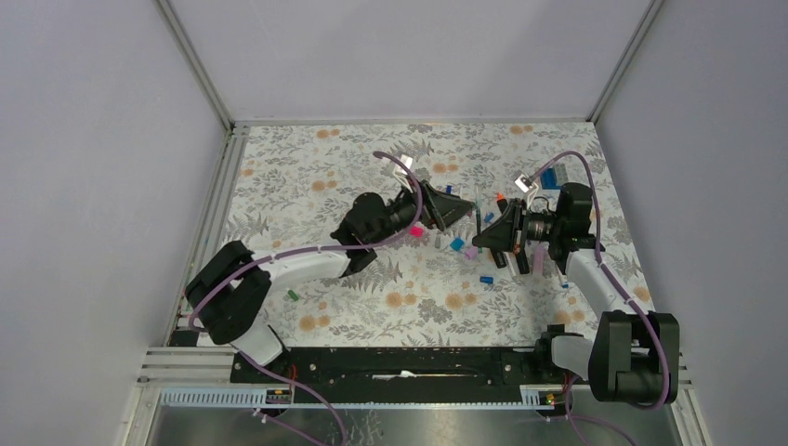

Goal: Open the pen caps
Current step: Open the pen cap from the pen.

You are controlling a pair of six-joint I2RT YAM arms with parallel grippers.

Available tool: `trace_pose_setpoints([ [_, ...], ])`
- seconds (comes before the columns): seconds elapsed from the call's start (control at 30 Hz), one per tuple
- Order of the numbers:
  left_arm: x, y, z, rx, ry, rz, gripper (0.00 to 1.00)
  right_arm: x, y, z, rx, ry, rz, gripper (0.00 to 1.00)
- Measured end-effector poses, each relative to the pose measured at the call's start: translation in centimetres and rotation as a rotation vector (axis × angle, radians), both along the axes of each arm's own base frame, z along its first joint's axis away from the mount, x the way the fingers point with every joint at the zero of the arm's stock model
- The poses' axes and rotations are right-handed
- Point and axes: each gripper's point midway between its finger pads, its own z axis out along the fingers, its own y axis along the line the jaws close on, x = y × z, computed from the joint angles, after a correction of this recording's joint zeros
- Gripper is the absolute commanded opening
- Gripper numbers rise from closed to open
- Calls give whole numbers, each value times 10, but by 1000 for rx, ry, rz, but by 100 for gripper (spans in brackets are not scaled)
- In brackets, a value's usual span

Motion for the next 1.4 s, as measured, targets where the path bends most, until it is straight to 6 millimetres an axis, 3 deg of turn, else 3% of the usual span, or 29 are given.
trace_pose_setpoints([
  [0.2, 30, 24, 15, -4, 28, 50, 78, -3, 0, -4, 0, -5, 8, 0],
  [0.4, 31, 12, 23, 7, 45, 1, 76, -3, 0, -5, -1, -5, 8, 0],
  [0.6, 33, -2, 9, 46, 84, -27, 68, -4, 0, -6, -1, -3, 8, 0],
  [0.77, 34, -13, -3, 76, 117, -46, 50, -4, 0, -8, -2, 1, 8, 0],
  [0.93, 30, -24, -1, 69, 123, -85, 19, -3, 0, -11, -3, 22, 4, 0],
  [1.07, 26, -28, -2, 67, 127, -111, 0, -3, 0, -13, -5, 37, -1, 0],
  [1.4, 35, -24, -4, 96, 127, -126, 0, -1, 2, -18, -15, 39, -9, 0],
])
